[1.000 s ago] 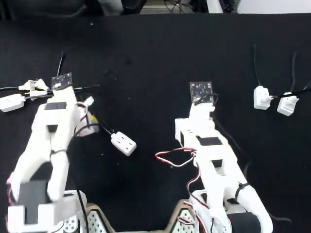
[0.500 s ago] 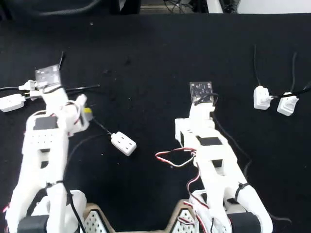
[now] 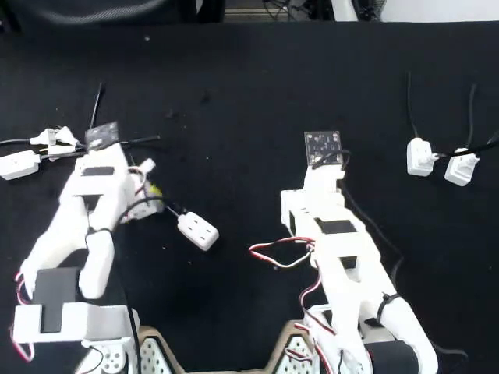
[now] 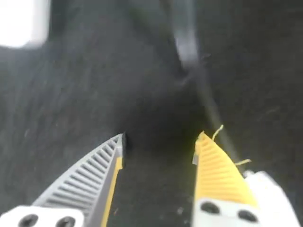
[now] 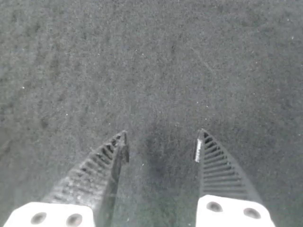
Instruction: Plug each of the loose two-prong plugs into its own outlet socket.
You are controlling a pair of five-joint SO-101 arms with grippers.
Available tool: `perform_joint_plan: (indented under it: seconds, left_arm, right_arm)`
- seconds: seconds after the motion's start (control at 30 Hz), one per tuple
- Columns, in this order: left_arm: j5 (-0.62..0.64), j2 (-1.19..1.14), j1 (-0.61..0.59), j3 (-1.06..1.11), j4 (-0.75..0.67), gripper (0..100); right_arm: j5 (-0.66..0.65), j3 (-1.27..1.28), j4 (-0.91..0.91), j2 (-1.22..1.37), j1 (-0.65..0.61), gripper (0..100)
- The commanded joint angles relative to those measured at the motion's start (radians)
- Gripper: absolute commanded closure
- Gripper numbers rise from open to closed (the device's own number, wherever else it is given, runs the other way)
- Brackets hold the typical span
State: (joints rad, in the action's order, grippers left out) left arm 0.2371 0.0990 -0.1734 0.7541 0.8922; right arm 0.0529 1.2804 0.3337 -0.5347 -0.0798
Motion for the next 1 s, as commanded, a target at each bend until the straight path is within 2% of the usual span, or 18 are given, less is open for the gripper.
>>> perform_joint_plan:
  seconds: [0.0,0.2,0.27,0.33,0.47,0.63,0.77,0.97]
  left_arm:
    - [-0.029,0.020,-0.099,-0.038,0.160,76]
    - [-0.262,0.164,-0.185,-0.010,0.183,76]
    - [-0.348,0.212,-0.168,0.010,0.186,76]
    - [-0.381,0.245,-0.113,0.033,0.180,76]
    - [-0.370,0.262,0.067,0.047,0.175,76]
    - [-0.201,0.261,0.226,0.062,0.040,76]
    - [-0.189,0.261,0.338,0.082,-0.037,76]
    - [-0.147,0.273,0.475,0.064,-0.038,76]
  right_arm:
    - [0.006,-0.056,-0.018,-0.038,0.012,77.6]
    - [0.006,-0.058,-0.018,-0.038,0.012,77.6]
    - [0.006,-0.058,-0.018,-0.039,0.012,77.6]
    - [0.006,-0.058,-0.018,-0.042,0.014,77.6]
    - [0.006,-0.079,-0.006,-0.045,0.066,77.6]
    - [0.008,-0.133,0.087,-0.045,0.170,77.6]
    - [0.008,-0.134,0.086,-0.044,0.186,77.6]
    - [0.008,-0.137,0.086,-0.044,0.186,77.6]
